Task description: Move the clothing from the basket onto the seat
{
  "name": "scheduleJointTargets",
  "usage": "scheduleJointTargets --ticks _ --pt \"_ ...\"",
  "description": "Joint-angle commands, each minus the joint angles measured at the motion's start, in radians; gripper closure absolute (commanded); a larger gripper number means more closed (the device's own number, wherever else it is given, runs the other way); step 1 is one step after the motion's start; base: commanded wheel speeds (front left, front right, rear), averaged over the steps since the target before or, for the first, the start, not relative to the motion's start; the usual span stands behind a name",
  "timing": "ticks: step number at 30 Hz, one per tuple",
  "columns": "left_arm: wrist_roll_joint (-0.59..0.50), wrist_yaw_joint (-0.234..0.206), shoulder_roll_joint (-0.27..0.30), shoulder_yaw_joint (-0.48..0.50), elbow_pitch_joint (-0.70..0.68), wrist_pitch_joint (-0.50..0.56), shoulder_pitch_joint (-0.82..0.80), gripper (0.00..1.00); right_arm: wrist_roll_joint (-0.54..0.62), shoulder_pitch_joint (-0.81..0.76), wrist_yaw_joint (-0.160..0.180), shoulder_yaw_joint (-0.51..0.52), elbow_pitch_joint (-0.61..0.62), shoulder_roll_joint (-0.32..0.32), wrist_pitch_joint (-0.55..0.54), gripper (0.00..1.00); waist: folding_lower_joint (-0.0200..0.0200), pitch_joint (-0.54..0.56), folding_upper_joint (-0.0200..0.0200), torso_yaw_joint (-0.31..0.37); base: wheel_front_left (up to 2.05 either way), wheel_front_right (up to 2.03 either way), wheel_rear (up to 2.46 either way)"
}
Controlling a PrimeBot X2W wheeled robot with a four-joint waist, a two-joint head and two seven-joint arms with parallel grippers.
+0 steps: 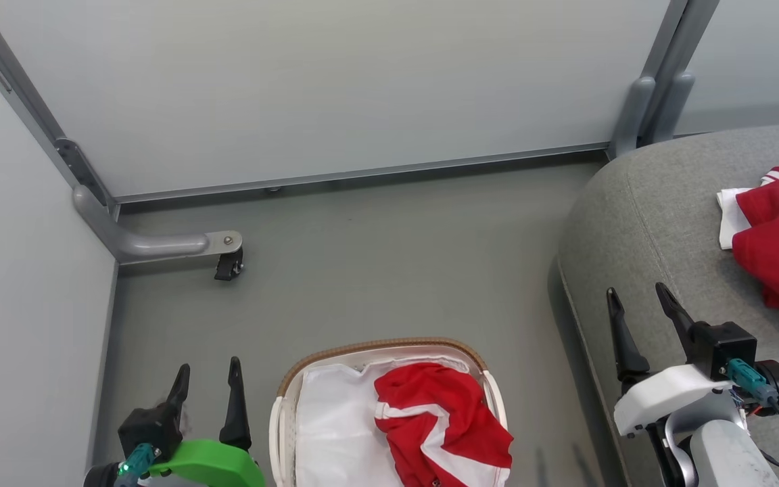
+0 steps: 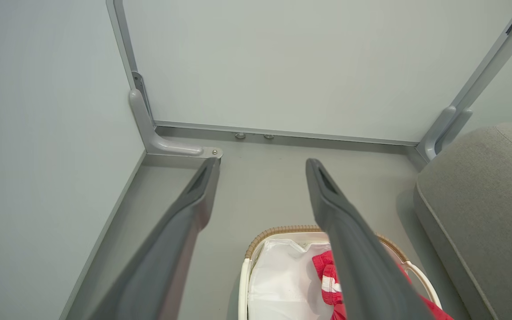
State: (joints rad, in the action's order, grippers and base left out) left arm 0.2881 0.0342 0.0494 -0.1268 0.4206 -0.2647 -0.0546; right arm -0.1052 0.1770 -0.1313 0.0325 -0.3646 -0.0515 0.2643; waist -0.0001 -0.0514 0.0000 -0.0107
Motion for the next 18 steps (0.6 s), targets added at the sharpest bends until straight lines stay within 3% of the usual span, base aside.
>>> scheduleJointTargets --ticks 1,8,18 --pt "0.000 -0.004 0.003 0.002 -0.004 0.001 0.005 0.00 -0.006 -0.003 0.001 -0.001 0.000 -0.002 0.000 0.00 0.0001 -0.009 0.0000 0.006 0.00 0.00 0.00" --pt "0.025 0.018 0.003 -0.050 0.021 0.001 -0.067 0.00 -0.009 0.053 0.001 -0.010 0.027 -0.002 0.000 0.00 0.0001 -0.092 0.0000 0.037 0.00 0.00 0.00" --pt "0.076 0.053 0.003 -0.205 0.087 0.001 -0.264 0.00 -0.019 0.199 0.001 -0.045 0.103 -0.002 0.000 0.00 0.0001 -0.307 0.0000 0.120 0.00 0.00 0.00"
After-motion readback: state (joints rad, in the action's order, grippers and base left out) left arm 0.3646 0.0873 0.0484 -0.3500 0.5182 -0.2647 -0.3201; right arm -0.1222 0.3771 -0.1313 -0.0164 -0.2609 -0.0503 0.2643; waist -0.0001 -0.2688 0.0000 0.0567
